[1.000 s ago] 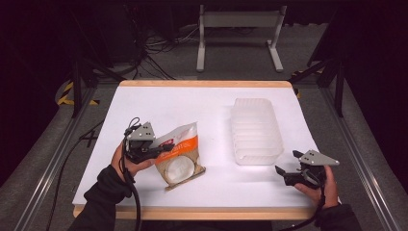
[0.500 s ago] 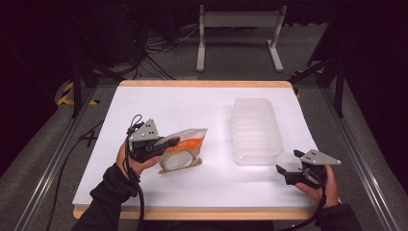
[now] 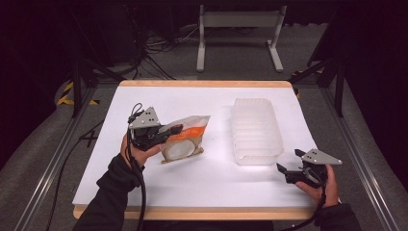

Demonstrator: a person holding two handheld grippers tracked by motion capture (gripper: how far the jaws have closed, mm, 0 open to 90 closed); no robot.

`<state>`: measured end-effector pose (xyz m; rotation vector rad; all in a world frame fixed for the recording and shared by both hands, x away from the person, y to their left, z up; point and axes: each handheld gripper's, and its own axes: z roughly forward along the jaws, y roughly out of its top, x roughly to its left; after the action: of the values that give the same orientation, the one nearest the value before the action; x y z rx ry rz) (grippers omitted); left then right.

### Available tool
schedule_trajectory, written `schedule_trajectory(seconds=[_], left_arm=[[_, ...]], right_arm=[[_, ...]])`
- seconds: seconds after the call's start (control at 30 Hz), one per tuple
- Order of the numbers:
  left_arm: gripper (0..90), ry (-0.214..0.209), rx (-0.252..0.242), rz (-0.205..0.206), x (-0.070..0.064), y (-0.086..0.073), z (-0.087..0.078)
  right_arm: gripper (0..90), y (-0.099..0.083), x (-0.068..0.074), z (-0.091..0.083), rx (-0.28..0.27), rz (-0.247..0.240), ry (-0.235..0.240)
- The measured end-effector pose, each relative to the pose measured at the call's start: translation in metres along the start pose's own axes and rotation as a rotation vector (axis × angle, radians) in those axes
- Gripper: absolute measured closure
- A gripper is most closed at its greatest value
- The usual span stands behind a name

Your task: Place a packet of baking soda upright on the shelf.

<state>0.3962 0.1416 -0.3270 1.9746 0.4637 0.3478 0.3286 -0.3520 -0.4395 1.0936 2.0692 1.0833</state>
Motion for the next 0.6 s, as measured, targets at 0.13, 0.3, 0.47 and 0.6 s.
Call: schedule_trajectory(seconds=[0.13, 0.3, 0.47, 0.6], left_arm=[[89.9, -0.005, -0.013, 0.006, 0.0, 0.008, 0.004], [90.0, -0.014, -0.028, 0.009, 0.003, 0.019, 0.011], [90.0, -0.024, -0.05, 0.015, 0.003, 0.031, 0.016], [90.0, -0.039, -0.067, 0.022, -0.001, 0.043, 0.023]], right_arm=[[11.8, -0.001, 0.0, -0.001, -0.01, -0.002, 0.001], [11.8, -0.001, -0.001, -0.002, -0.022, 0.01, 0.0], [11.7, -0.002, 0.0, -0.003, -0.028, 0.006, -0.004], [11.7, -0.001, 0.001, -0.004, -0.028, 0.001, -0.006]])
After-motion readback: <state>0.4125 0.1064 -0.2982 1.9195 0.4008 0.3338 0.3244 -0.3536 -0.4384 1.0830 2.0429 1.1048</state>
